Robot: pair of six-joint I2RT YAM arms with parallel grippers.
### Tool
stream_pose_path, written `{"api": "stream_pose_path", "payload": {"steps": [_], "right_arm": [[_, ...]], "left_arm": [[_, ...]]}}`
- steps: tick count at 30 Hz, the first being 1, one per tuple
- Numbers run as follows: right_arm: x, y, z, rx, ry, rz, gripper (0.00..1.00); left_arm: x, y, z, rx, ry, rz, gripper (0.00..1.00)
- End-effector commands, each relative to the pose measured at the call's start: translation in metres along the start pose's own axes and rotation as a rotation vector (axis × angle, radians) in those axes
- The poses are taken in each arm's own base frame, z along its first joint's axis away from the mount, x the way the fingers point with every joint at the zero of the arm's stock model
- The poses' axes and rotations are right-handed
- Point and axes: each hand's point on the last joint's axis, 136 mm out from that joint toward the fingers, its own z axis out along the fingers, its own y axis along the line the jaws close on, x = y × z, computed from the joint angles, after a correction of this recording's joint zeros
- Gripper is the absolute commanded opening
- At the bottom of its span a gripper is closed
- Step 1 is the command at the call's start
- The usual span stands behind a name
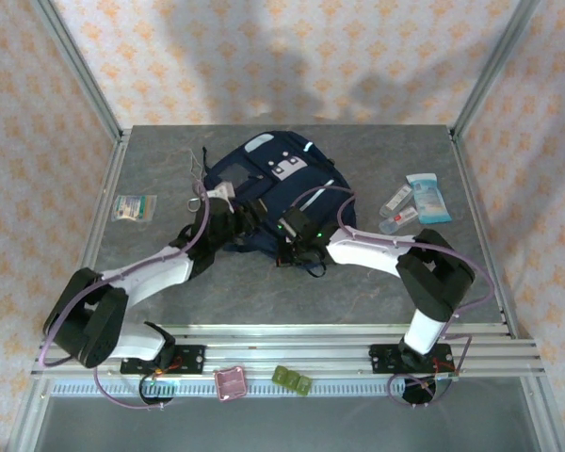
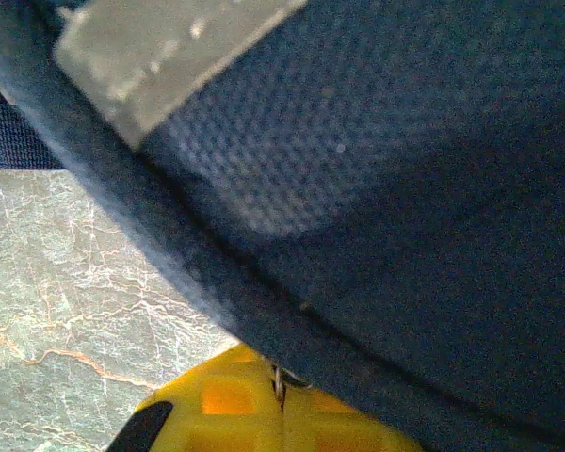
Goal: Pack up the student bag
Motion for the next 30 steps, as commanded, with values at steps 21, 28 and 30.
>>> {"api": "stream_pose_path", "payload": {"steps": [21, 28, 30], "right_arm": [[-0.002, -0.047, -0.025, 0.121, -0.034, 0.093, 0.0], [0.016, -0.14, -0.059, 0.352, -0.02, 0.206, 0.0], [0.01, -0.15, -0.069, 0.417, -0.042, 0.201, 0.0]], "left_arm": [[0.036, 0.03, 0.04, -0.074, 0.004, -0.07, 0.0], [0.025, 0.03, 0.03, -0.077, -0.01, -0.048, 0.0], [0.026, 0.028, 0.031, -0.076, -0.001, -0.032, 0.0]]}}
